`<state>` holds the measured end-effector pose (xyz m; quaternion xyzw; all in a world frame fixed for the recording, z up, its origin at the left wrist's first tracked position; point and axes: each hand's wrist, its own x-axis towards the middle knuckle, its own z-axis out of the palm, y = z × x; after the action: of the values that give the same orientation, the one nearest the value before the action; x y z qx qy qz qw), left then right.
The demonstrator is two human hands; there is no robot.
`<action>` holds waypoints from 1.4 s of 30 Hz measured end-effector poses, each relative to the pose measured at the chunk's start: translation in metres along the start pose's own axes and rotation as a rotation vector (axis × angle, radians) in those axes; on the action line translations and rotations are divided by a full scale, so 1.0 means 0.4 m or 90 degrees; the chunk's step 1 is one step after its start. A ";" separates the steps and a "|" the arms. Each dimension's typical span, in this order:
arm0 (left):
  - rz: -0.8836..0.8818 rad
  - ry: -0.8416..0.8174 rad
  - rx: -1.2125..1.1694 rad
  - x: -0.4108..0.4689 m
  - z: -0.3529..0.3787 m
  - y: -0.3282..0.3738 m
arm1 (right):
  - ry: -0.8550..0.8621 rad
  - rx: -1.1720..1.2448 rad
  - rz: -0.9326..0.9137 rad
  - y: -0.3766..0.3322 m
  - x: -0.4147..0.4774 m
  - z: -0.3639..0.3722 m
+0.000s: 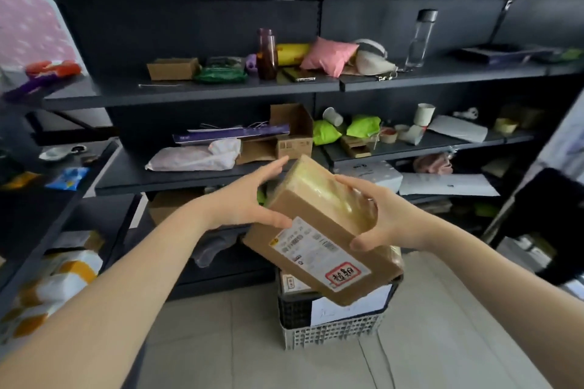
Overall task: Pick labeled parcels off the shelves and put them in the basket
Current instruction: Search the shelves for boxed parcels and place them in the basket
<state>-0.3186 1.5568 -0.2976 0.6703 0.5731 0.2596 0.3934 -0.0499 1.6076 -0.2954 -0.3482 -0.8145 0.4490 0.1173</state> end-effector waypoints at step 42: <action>-0.735 0.144 -0.610 1.016 0.802 -0.875 | 0.081 0.030 0.625 1.392 0.675 -0.011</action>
<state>-0.1751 1.8902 -0.8063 -0.0109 0.6945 0.3006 0.6537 0.0125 1.9893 -0.7784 -0.7145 -0.5353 0.4477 -0.0505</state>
